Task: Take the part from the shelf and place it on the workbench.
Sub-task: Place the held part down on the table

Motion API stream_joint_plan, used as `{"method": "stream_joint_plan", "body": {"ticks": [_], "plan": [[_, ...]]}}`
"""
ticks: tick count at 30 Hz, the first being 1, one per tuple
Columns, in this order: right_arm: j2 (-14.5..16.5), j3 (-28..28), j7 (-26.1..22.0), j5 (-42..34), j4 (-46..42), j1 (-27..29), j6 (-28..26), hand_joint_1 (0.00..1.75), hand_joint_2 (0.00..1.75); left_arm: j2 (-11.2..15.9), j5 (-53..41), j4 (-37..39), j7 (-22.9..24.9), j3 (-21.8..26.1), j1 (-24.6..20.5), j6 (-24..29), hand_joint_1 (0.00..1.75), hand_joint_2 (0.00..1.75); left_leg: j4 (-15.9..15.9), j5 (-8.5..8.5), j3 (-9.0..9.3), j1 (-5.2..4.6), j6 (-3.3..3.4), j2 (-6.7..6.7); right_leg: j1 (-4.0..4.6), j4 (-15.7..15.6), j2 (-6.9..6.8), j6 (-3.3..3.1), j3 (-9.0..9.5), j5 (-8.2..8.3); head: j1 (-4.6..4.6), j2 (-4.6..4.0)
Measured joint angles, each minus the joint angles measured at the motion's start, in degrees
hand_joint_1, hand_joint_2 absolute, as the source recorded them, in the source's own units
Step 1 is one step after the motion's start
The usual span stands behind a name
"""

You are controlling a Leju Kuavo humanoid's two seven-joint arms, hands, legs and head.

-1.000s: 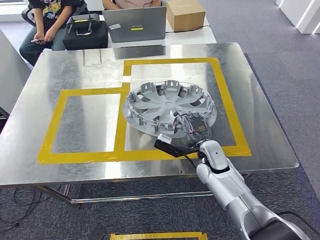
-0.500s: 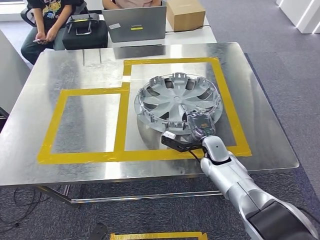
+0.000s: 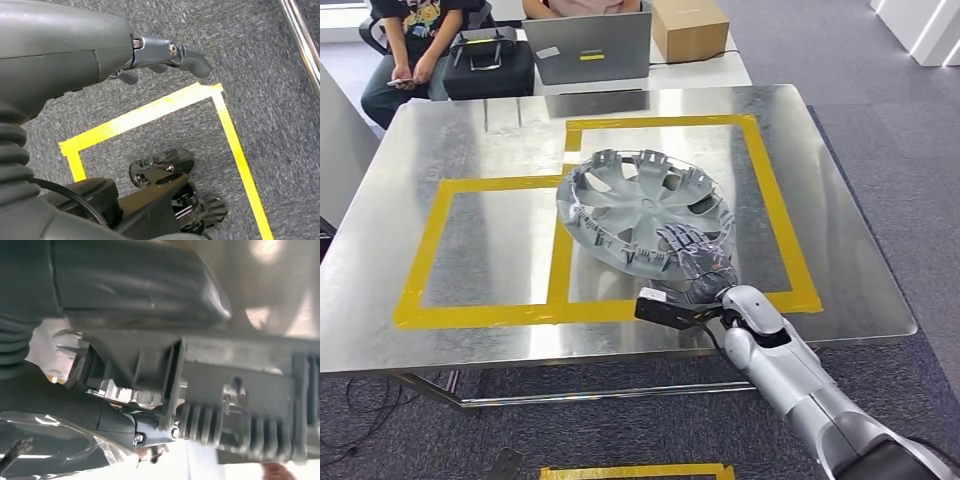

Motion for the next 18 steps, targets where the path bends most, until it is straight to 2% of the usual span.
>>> {"method": "stream_joint_plan", "body": {"ticks": [4, 8, 13, 18], "plan": [[-2.9, 2.3, -1.2, -3.2, -7.4, 2.0, 3.8, 0.0, 0.0, 0.3, 0.7, 0.0, -0.5, 0.6, 0.4, 0.2, 0.0, 0.0, 0.0, -0.01, 0.0, -0.01, 0.01, 0.0, -0.01, 0.0, -0.02, 0.0, 0.01, 0.0, 0.01, 0.0], [-5.4, 4.3, -1.3, -3.6, -11.6, 2.9, 4.9, 0.0, 0.0, 0.5, 0.9, 0.0, -0.5, 1.3, 1.1, 0.3, 0.0, 0.0, 0.0, -0.01, 0.0, -0.02, 0.01, -0.01, -0.01, 0.0, -0.03, 0.01, 0.03, 0.0, 0.01, 0.0], [-7.0, 5.5, -1.0, -3.8, -13.7, 3.2, 5.4, 0.0, 0.0, 0.6, 0.9, 0.0, -0.6, 1.8, 1.3, 0.3, 0.0, 0.0, 0.0, -0.01, 0.0, -0.02, 0.01, 0.0, -0.02, 0.0, -0.02, 0.01, 0.03, 0.0, 0.01, 0.0], [-8.2, 7.1, 1.4, -2.2, -13.9, 2.6, 5.9, 0.0, 0.0, 0.7, 0.9, 0.0, -0.7, 1.8, 1.3, 0.3, 0.0, 0.0, 0.0, -0.01, 0.0, -0.02, 0.02, -0.01, -0.02, 0.0, -0.04, 0.01, 0.05, 0.0, 0.01, 0.0]]}}
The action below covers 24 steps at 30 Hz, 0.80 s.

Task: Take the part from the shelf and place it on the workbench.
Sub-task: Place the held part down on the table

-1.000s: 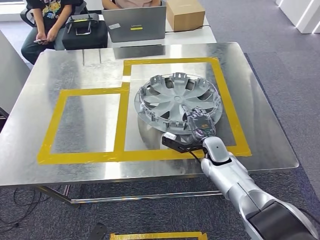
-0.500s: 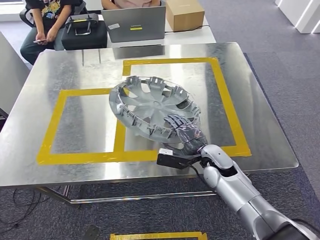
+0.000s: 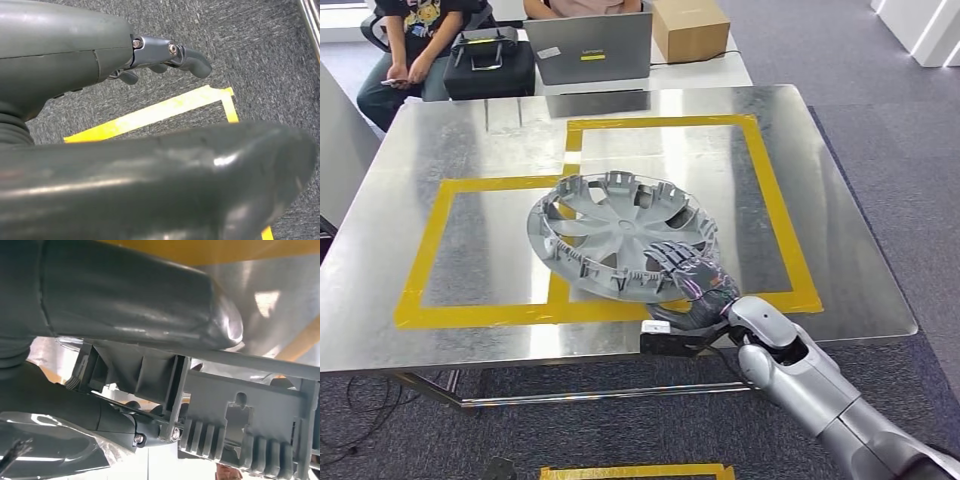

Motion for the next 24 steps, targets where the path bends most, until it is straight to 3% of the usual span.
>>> {"method": "stream_joint_plan", "body": {"ticks": [13, 17, 24], "plan": [[-0.1, 4.8, 11.6, 14.2, 9.0, -5.1, -5.2, 0.0, 0.0, -0.4, -0.8, 0.0, 0.2, 0.2, -0.1, 0.0, 0.0, 0.0, 0.0, 0.01, 0.02, 0.0, 0.0, -0.01, -0.02, 0.0, -0.03, 0.01, 0.05, 0.01, 0.0, 0.0], [1.0, 5.6, 14.2, 16.8, 12.1, -5.9, -7.9, 0.0, 1.75, -0.5, -1.1, 0.0, 0.3, 0.1, -0.2, 0.0, 0.0, 0.0, 0.0, 0.01, 0.02, 0.0, 0.0, -0.01, -0.01, 0.0, -0.05, 0.01, 0.04, 0.01, 0.0, 0.0], [2.9, 3.8, 20.0, 21.9, 16.9, -6.7, -11.3, 0.0, 1.75, -0.8, -1.3, 0.0, 0.3, 0.2, -0.2, 0.2, 0.0, 0.0, 0.0, 0.01, 0.01, -0.01, 0.0, -0.01, -0.02, 0.0, -0.06, 0.01, 0.05, 0.01, 0.01, 0.0]]}}
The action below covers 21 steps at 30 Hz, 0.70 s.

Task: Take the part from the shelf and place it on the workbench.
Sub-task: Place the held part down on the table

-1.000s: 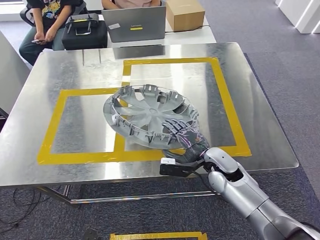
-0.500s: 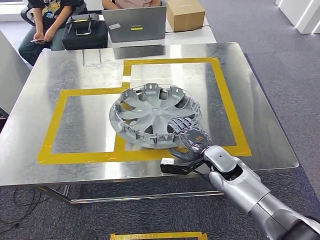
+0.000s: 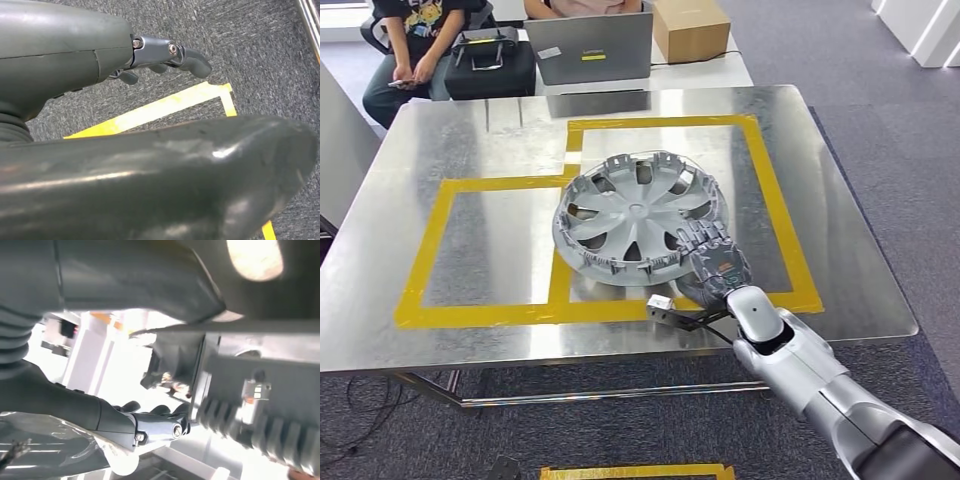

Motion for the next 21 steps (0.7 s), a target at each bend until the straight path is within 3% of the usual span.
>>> {"method": "stream_joint_plan", "body": {"ticks": [7, 13, 17, 21], "plan": [[1.2, -5.7, 5.2, 7.3, 3.2, 0.0, -2.2, 0.0, 1.75, -0.1, -0.2, 0.0, 0.3, 0.0, 0.0, 0.3, 0.0, 0.0, 0.0, 0.0, 0.0, -0.02, 0.0, 0.0, -0.02, 0.0, -0.02, 0.0, 0.0, 0.0, -0.01, 0.0], [1.0, -7.9, 8.1, 9.3, 4.6, -0.2, -1.4, 0.0, 1.75, -0.2, -0.4, 0.0, 0.6, 0.0, 0.0, 0.3, 0.0, 0.0, 0.0, -0.02, 0.01, -0.03, 0.02, 0.0, -0.01, 0.0, 0.04, 0.0, -0.01, 0.0, -0.01, 0.0], [-0.7, -7.5, 12.1, 9.5, 5.3, -1.4, 1.2, 0.0, 1.75, -0.1, -0.3, 0.0, 0.9, 0.0, 0.1, 0.4, 0.0, 0.0, 0.0, -0.02, 0.01, -0.03, 0.03, -0.02, -0.02, -0.1, -0.02, 0.0, 0.0, 0.0, -0.01, 0.0], [-3.4, -7.3, 12.7, 9.6, 5.7, -2.2, 3.2, 0.0, 1.75, -0.1, -0.3, 0.0, 0.9, 0.0, 0.2, 0.4, 0.0, 0.0, 0.0, -0.02, 0.01, -0.04, 0.03, -0.03, -0.02, -0.1, -0.04, 0.01, 0.03, 0.01, 0.0, 0.0]]}}
